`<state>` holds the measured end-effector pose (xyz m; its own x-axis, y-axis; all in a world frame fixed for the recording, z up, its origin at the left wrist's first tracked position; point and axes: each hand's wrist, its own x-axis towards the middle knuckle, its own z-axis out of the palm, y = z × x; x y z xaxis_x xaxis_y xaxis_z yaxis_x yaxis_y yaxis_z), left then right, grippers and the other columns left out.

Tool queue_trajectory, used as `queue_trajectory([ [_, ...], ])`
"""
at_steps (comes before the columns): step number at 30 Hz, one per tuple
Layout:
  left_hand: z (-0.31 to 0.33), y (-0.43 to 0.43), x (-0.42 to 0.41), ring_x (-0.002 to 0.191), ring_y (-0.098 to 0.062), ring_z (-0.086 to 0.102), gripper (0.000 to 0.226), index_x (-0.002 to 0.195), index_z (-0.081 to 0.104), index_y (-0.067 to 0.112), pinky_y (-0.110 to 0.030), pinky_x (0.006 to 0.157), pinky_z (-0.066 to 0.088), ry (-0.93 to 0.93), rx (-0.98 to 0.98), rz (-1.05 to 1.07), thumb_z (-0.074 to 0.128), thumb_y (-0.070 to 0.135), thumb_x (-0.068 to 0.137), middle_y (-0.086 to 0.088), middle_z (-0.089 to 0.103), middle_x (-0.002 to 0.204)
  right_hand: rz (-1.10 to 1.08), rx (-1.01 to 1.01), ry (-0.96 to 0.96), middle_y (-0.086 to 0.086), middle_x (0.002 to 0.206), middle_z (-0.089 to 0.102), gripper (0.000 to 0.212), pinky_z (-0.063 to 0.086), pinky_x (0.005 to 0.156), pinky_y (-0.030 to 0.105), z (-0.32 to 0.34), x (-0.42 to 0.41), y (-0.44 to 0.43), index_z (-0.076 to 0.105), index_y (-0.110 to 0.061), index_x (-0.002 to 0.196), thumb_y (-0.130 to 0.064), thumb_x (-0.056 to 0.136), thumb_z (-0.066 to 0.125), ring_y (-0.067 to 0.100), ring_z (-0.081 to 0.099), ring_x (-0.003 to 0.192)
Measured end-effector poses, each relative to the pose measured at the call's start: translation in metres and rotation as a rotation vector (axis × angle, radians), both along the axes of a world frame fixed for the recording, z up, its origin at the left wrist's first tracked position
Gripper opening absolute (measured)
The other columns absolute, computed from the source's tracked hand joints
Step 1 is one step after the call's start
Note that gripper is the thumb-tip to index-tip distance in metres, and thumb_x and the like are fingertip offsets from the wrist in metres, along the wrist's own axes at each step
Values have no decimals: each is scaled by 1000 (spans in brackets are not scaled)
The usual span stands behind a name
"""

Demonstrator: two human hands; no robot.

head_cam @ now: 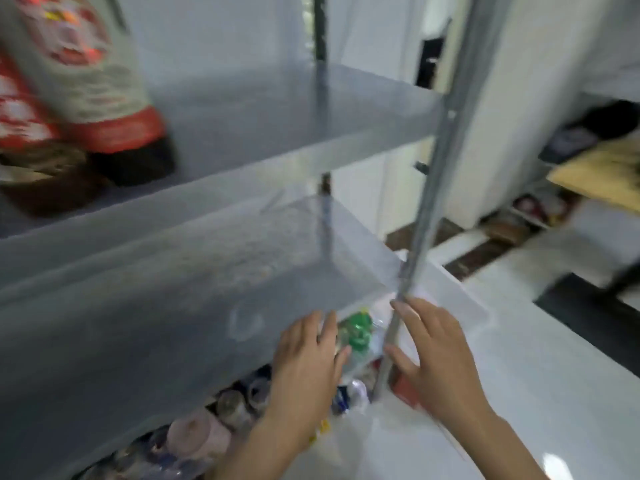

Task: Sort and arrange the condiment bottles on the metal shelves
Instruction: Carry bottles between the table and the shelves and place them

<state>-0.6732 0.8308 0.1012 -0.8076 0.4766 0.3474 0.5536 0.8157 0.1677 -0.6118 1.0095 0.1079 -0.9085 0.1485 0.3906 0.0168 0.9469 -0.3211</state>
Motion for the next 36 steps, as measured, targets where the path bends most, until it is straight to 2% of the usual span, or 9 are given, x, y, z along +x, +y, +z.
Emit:
queue_trajectory([
  [3,-19,29,18,87,-25,63,52,115,58,14,-35,78,45,-1,-104,-236,43,45,76,-7,65,102,-289,-1,-153,8,117,61,53,48,88,51,-27,71,18,57,-18,116,-38,70,74,33,61,105],
  [5,-31,45,34,84,-26,62,49,114,57,13,-36,77,46,15,-127,-407,59,44,77,-8,64,99,-450,-10,-216,8,114,62,64,49,83,53,-37,115,17,54,-19,116,-33,61,85,33,63,102],
  [7,-40,60,56,81,-25,63,55,113,56,13,-37,71,53,0,-167,-559,73,43,70,-7,65,96,-608,-8,-268,8,114,64,69,50,83,55,-46,158,9,52,-19,117,-36,59,86,31,64,103],
  [11,-47,70,117,77,-23,63,47,108,62,15,-34,75,44,-53,-233,-791,44,46,78,-3,65,91,-880,2,-293,7,113,66,71,51,81,56,-56,237,-25,54,-19,117,-39,57,86,28,66,103],
  [16,-61,46,212,74,-25,65,55,107,68,13,-35,64,54,-38,-326,-1103,83,43,64,-6,67,89,-1191,-38,-335,5,111,67,69,53,79,54,-69,340,-110,59,-18,114,-39,55,87,26,67,101],
  [22,-67,-12,327,78,-22,68,56,109,69,16,-35,70,55,9,-421,-1507,82,46,64,-5,70,95,-1606,-267,-420,6,120,63,59,50,85,51,-66,462,-256,61,-17,120,-37,68,81,29,62,108],
  [28,-52,-62,432,74,-20,67,53,109,67,15,-33,65,54,20,-397,-1961,81,44,67,-4,70,92,-2089,-457,-369,-5,145,38,58,27,111,36,-40,523,-389,34,-25,143,-44,91,51,16,34,134],
  [34,-38,-86,490,74,-20,66,48,104,67,17,-31,61,53,69,-346,-2338,80,44,67,-1,68,87,-2458,-622,-170,-6,147,35,58,26,111,33,-35,512,-460,31,-26,144,-44,91,51,15,31,135],
  [36,-35,-91,497,82,-22,66,44,109,64,17,-33,67,52,23,-378,-2395,74,43,74,-1,66,93,-2512,-629,-83,-6,145,38,58,26,111,33,-34,502,-469,32,-26,143,-42,91,53,15,33,134],
])
